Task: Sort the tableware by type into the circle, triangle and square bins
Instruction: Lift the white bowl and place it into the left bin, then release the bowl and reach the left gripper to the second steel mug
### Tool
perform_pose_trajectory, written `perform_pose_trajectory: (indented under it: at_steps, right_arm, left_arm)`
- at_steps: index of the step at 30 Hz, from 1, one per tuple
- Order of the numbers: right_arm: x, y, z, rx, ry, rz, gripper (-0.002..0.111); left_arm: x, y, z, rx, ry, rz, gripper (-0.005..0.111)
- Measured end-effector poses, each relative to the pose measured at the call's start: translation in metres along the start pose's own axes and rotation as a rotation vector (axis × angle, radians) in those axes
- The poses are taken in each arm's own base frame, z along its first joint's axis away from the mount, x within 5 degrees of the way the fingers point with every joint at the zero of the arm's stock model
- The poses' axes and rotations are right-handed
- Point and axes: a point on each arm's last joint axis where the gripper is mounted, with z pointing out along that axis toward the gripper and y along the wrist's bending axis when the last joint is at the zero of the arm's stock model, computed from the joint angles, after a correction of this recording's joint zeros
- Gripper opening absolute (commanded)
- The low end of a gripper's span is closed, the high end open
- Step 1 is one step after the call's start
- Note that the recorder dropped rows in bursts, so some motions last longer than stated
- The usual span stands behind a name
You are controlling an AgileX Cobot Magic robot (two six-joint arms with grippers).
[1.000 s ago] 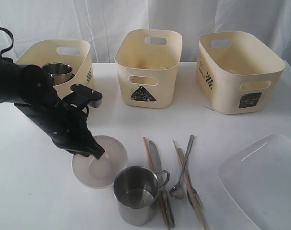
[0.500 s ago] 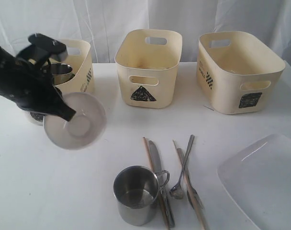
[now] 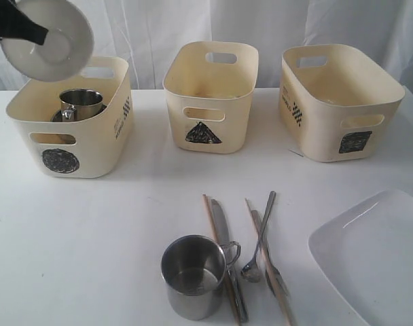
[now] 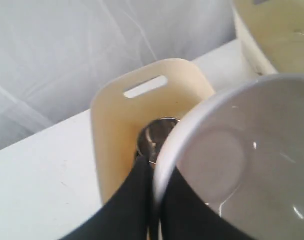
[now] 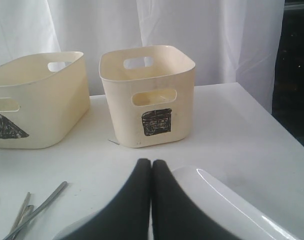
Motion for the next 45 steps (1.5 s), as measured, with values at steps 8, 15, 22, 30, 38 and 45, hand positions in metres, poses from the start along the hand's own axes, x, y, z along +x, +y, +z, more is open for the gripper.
perform_pose_trajectory:
  at_steps: [8,15,22,30,38,45]
  right_arm:
    - [0.000,0.000,0.000,0.000,0.000,0.000,0.000]
    - [0.000,0.000,0.000,0.000,0.000,0.000,0.000]
    - [0.000,0.000,0.000,0.000,0.000,0.000,0.000]
    - [0.000,0.000,0.000,0.000,0.000,0.000,0.000]
    - [0.000,0.000,0.000,0.000,0.000,0.000,0.000]
    - [0.000,0.000,0.000,0.000,0.000,0.000,0.000]
  left_arm:
    - [0.000,0.040,0.061,-0.087,0.013,-0.102,0.000]
    - [0.016,0.043,0.135,-0.073,0.073,-0.121,0.000]
    - [0.035,0.041,0.187,-0.057,0.131,-0.143,0.000]
    - [0.043,0.038,0.195,-0.045,0.162,-0.159,0.025]
    - [0.034,0.037,0.175,-0.006,0.203,-0.224,0.044]
    - [-0.017,0.015,0.087,0.099,0.211,-0.186,0.041]
